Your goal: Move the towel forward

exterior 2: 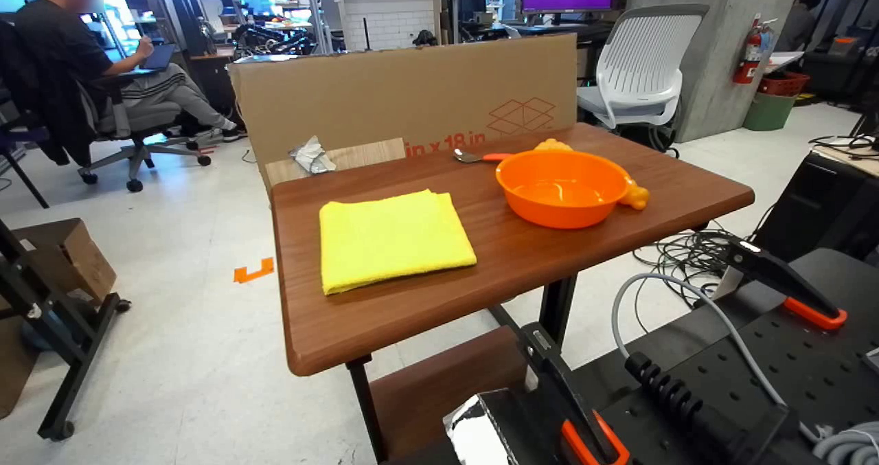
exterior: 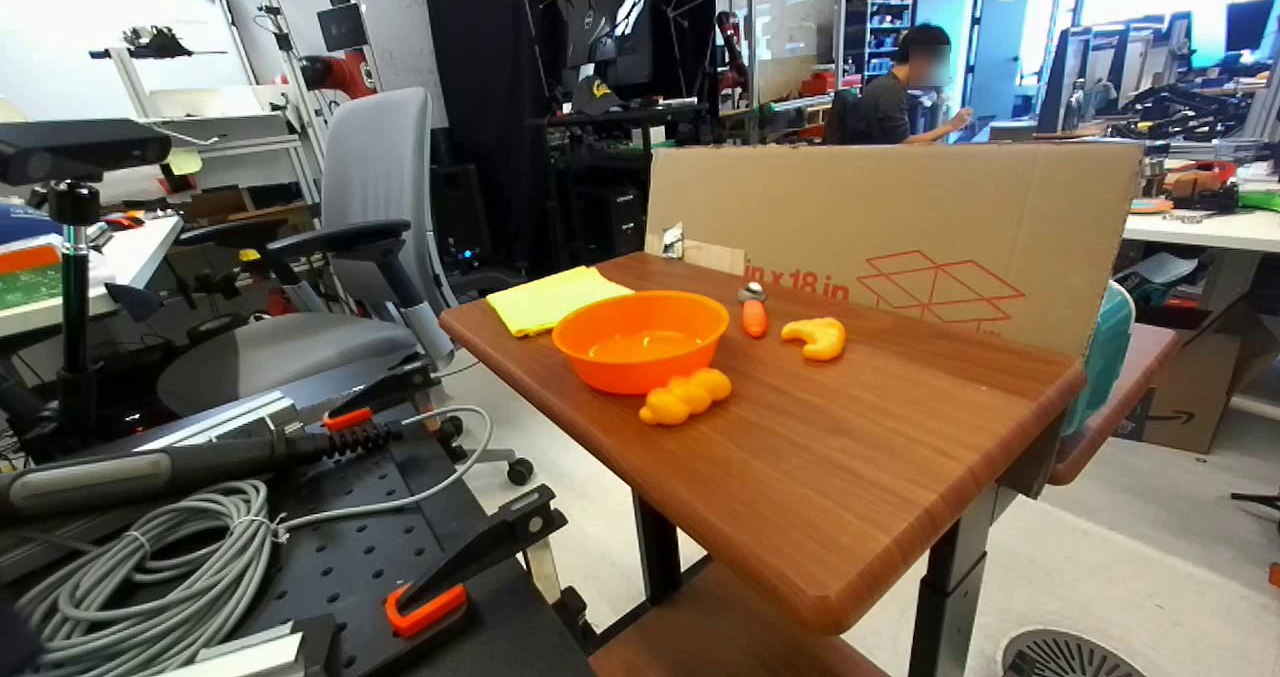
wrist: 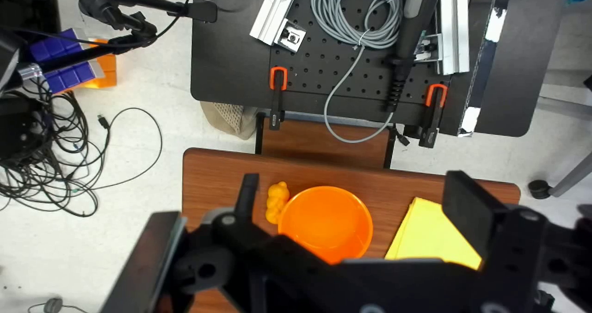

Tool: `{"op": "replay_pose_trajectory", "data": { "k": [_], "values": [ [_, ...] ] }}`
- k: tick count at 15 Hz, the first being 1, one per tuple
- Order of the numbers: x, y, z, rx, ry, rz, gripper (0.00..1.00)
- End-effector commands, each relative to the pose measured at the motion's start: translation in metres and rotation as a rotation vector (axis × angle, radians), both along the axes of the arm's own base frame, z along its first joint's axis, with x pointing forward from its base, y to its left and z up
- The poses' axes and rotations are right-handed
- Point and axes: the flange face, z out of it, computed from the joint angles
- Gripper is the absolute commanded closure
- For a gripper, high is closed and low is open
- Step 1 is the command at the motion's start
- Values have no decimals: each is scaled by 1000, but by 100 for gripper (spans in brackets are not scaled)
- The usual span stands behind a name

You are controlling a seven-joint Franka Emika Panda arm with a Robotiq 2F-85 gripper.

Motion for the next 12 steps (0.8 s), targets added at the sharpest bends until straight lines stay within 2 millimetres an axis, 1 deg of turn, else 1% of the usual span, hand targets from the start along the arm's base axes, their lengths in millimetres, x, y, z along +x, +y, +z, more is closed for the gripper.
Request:
{"op": "replay_pose_trajectory", "data": {
  "k": [1,7,10,12],
  "values": [
    [0,0,1,0,1,0,0],
    [2,1,-1,5,1,-1,0],
    [14,8,-7,32,-6,-24,0],
    [26,17,-17,45,-7,-29,0]
  ]
}}
